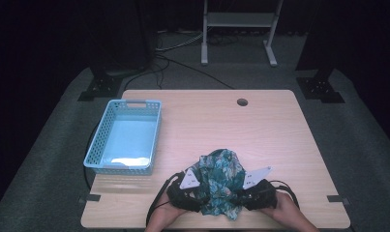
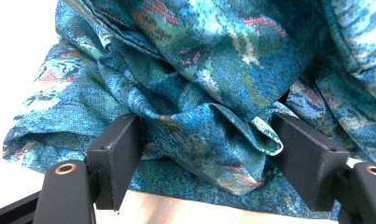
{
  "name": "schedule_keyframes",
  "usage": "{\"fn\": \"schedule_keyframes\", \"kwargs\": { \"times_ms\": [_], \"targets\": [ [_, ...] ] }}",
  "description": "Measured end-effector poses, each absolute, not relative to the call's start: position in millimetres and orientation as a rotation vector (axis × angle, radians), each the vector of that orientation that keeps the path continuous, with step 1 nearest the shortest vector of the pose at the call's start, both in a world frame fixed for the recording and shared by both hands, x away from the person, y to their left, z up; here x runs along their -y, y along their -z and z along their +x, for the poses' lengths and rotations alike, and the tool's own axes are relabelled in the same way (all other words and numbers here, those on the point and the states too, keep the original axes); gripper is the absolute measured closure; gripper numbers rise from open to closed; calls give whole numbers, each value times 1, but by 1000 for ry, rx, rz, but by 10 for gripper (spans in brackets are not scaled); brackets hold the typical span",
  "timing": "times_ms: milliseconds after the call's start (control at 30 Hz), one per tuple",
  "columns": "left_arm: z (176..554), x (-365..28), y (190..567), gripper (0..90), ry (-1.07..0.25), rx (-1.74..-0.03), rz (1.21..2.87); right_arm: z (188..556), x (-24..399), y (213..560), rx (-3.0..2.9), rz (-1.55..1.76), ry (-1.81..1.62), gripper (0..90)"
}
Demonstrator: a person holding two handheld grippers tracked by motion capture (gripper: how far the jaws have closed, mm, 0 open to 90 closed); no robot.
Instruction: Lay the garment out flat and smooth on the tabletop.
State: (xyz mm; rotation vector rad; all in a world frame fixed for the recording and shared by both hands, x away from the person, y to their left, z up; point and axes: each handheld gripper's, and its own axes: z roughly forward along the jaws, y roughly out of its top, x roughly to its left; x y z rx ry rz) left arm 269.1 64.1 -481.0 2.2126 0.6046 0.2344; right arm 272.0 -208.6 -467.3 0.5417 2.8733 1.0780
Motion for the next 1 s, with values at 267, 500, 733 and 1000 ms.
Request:
{"fn": "schedule_keyframes", "kwargs": {
  "times_ms": [267,500,733,1000],
  "targets": [
    [270,-67,482,278,-227,-608,2206,275,211,464,-2915,540,-1041,675],
    [270,-67,482,278,-221,-610,2201,278,228,462,-2918,575,-993,701],
    [270,-67,482,278,-218,-614,2197,281,257,461,-2887,649,-946,708],
    [270,-67,482,278,-220,-614,2201,287,289,460,-2843,748,-919,703]
  ]
}}
